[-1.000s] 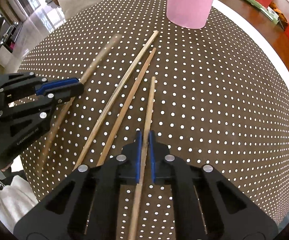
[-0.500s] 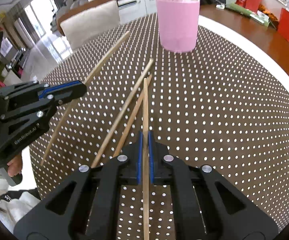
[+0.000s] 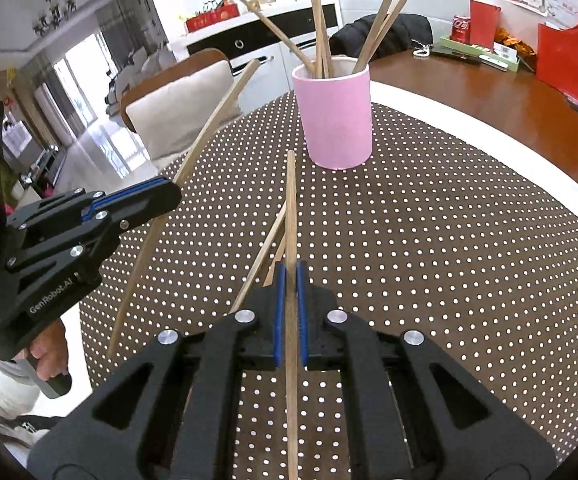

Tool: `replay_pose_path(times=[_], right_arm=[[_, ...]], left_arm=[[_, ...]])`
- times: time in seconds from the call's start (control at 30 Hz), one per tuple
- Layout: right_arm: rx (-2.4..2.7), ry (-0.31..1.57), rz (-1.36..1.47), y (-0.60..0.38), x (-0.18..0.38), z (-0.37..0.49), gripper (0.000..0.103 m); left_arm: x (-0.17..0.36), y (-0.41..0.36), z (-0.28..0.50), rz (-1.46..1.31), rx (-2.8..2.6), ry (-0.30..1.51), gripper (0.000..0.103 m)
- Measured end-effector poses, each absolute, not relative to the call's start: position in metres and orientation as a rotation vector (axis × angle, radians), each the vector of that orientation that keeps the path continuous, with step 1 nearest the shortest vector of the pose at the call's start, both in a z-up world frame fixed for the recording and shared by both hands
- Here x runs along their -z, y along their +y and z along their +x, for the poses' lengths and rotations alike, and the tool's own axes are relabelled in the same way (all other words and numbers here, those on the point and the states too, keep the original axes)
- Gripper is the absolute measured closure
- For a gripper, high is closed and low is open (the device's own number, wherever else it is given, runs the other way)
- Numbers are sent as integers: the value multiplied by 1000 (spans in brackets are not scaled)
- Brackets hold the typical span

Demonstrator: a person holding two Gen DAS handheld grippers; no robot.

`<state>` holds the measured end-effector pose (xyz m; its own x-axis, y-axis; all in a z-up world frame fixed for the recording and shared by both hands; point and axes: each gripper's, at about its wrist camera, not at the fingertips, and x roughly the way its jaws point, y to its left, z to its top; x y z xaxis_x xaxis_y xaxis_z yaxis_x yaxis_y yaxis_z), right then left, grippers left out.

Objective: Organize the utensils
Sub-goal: 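Lift both held chopsticks upright and carry them over the pink cup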

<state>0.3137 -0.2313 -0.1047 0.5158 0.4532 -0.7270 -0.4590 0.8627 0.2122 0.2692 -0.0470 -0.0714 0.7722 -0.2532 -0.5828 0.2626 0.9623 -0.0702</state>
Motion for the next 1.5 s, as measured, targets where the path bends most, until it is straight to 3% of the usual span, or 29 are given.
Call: replay_pose_path(times=[0.8,1.5], right_arm=[[-526,573,184,-246,48,340,97],[-476,379,273,-262,2,389,97]], left_arm=[[21,-55,303,-113,402,341,97],[-4,-46,394,-214,377,70,97]])
